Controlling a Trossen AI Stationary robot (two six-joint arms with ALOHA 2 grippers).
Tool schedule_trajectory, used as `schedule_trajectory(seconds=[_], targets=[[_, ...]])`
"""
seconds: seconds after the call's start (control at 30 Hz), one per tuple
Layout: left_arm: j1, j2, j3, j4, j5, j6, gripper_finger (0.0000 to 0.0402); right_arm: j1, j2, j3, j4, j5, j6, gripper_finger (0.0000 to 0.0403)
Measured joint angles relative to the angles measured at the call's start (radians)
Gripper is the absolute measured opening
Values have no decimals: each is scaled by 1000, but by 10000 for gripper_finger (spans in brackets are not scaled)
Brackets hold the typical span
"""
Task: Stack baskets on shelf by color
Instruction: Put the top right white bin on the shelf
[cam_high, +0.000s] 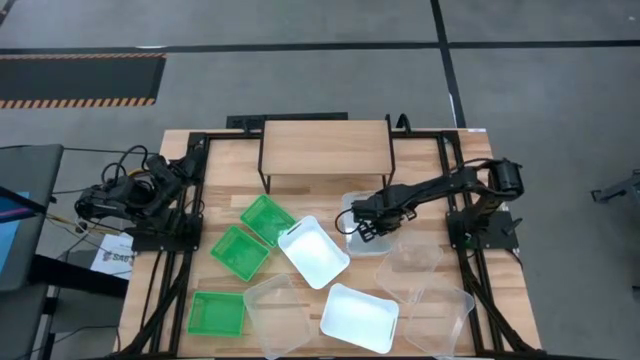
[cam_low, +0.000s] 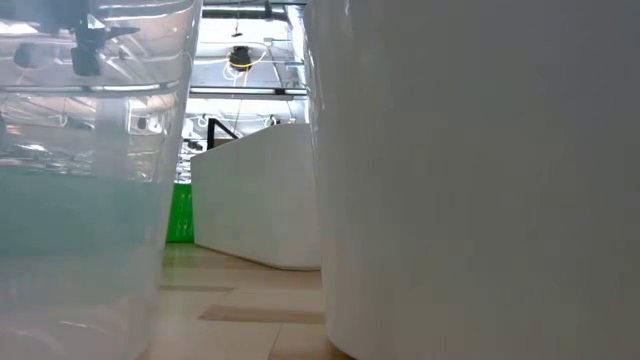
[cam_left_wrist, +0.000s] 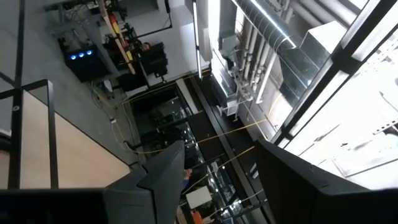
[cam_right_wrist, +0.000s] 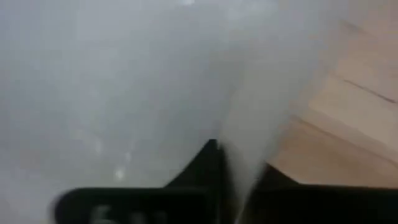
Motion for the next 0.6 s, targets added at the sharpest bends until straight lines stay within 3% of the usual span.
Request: schedule_trajectory(seconds=[0.4,0.6], targets=[[0,0,0,-4,-3,0,185,-4,-144,3,-3,-65,17,8],[0,0,0,-6,-3,0,185,-5,-242,80,-17,-68,23,7]])
